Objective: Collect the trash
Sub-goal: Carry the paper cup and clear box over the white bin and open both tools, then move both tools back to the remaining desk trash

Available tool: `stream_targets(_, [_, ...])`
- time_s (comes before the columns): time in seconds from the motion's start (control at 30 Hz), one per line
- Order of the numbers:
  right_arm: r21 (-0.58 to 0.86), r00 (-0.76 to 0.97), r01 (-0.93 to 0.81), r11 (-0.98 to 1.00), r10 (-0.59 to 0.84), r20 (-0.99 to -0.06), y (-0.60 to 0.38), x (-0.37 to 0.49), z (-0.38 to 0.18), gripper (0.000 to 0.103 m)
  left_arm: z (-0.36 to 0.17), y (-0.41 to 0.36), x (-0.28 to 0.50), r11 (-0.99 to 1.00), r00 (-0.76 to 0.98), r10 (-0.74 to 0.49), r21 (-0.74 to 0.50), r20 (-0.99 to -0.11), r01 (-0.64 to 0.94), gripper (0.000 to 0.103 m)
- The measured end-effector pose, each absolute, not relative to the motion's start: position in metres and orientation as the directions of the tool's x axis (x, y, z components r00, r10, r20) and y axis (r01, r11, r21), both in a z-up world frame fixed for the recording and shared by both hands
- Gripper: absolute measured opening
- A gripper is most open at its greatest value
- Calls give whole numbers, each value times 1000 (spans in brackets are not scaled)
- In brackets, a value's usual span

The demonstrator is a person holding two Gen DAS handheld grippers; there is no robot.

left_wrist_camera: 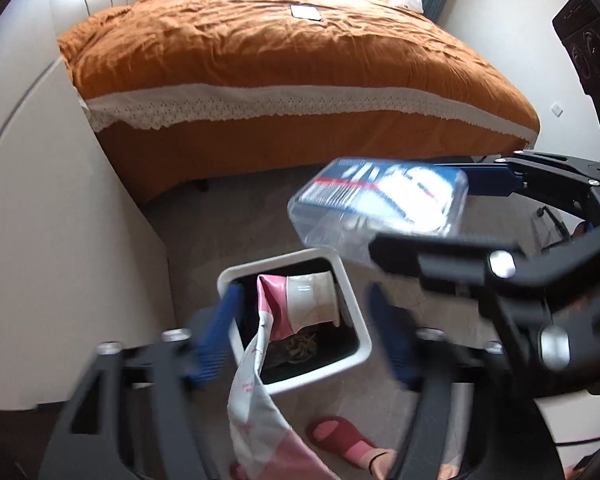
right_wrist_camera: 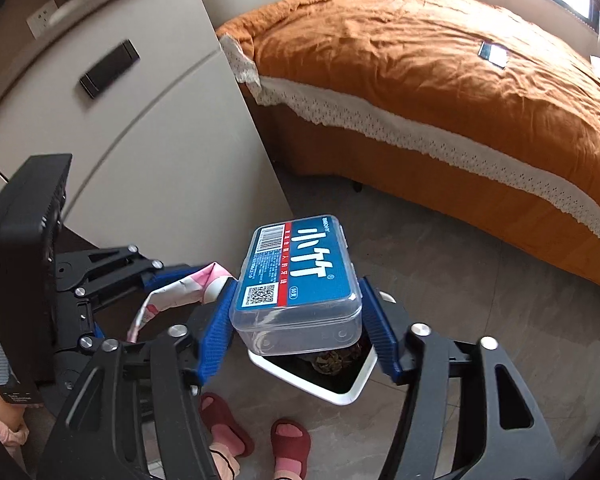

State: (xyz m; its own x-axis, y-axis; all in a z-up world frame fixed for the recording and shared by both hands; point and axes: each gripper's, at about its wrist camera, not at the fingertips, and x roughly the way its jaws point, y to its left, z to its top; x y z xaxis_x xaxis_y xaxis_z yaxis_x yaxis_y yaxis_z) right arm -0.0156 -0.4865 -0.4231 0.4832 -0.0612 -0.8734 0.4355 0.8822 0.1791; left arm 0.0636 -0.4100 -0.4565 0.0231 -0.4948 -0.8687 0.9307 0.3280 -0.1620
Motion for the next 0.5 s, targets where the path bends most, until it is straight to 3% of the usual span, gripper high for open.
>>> stream_targets(0.23, [148,413,465,873,-67,-908,-490,-20,-472,99,-495,-407,61,346,14,-498,-184,-867,920,98])
stream_targets(0.5, [135,412,458,879,-76,-908,-491,-22,-457,99,-483,-399,60,360,11,-497,-194,-868,913,98])
